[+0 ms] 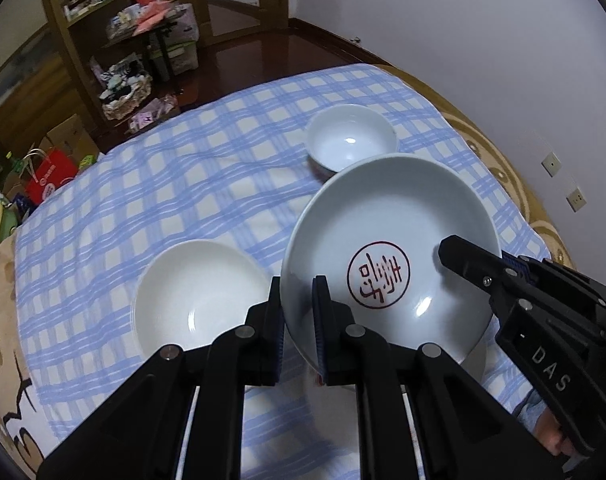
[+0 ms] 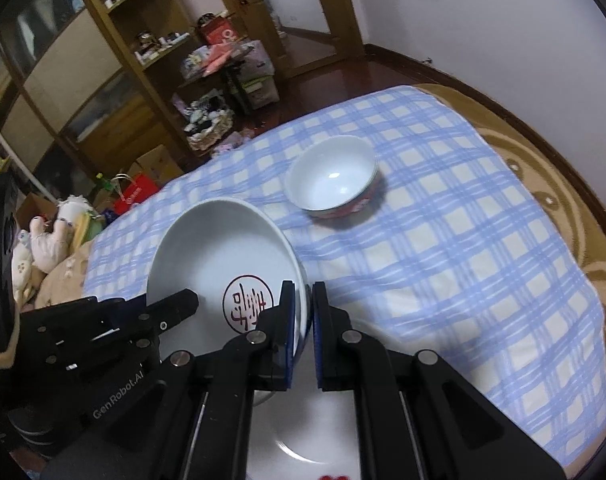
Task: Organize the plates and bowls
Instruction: 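Lift and carry both red-print bowls toward the large white bowls, then lower both red-print bowls into the large white bowls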
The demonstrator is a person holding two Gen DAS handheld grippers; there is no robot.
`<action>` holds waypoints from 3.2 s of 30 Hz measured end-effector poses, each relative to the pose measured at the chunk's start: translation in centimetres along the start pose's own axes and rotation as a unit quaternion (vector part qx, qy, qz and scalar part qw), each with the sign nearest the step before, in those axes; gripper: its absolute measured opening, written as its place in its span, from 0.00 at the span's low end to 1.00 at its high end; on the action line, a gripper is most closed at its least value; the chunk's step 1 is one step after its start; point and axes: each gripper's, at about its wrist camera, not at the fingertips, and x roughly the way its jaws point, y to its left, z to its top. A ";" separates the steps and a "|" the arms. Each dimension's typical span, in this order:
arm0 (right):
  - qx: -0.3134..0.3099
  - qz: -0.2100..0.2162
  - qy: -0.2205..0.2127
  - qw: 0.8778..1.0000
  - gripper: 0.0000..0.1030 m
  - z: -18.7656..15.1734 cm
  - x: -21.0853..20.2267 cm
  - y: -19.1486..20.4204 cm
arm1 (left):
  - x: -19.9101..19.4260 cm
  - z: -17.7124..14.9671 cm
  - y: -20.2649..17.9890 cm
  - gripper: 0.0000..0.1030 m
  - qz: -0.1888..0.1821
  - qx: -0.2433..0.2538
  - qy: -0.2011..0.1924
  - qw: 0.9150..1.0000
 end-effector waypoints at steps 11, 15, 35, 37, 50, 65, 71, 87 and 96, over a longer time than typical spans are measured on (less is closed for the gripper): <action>-0.049 0.034 -0.013 0.998 0.09 -0.6 0.2 6.2 | -2.8 -2.1 5.7 0.13 0.018 -0.035 -0.014 0.999; -0.060 0.042 -0.011 0.997 0.09 -0.9 0.7 7.6 | -3.1 -2.9 7.2 0.13 0.023 -0.043 -0.017 0.999; -0.100 0.041 0.004 0.994 0.09 -2.2 3.8 10.7 | -0.7 -5.4 11.0 0.14 0.005 -0.070 -0.023 0.997; -0.105 0.040 0.007 0.994 0.09 -2.4 4.3 10.9 | -0.4 -5.5 11.3 0.13 0.006 -0.069 -0.023 0.997; -0.108 0.039 0.014 0.993 0.10 -3.1 6.6 10.1 | 2.6 -5.1 11.6 0.14 0.011 -0.060 -0.013 0.998; -0.116 0.038 0.031 0.992 0.10 -4.0 8.3 9.8 | 4.8 -5.6 12.0 0.15 0.006 -0.071 0.018 0.997; -0.125 0.039 0.029 0.991 0.11 -4.2 8.4 10.0 | 5.2 -5.6 12.2 0.15 0.004 -0.073 0.024 0.997; -0.147 0.009 -0.001 0.989 0.14 -4.6 9.0 10.4 | 5.9 -5.6 11.7 0.13 0.020 -0.057 0.022 0.998; -0.134 0.017 0.000 0.991 0.14 -4.5 8.9 9.9 | 5.8 -5.6 11.9 0.13 0.013 -0.065 0.023 0.998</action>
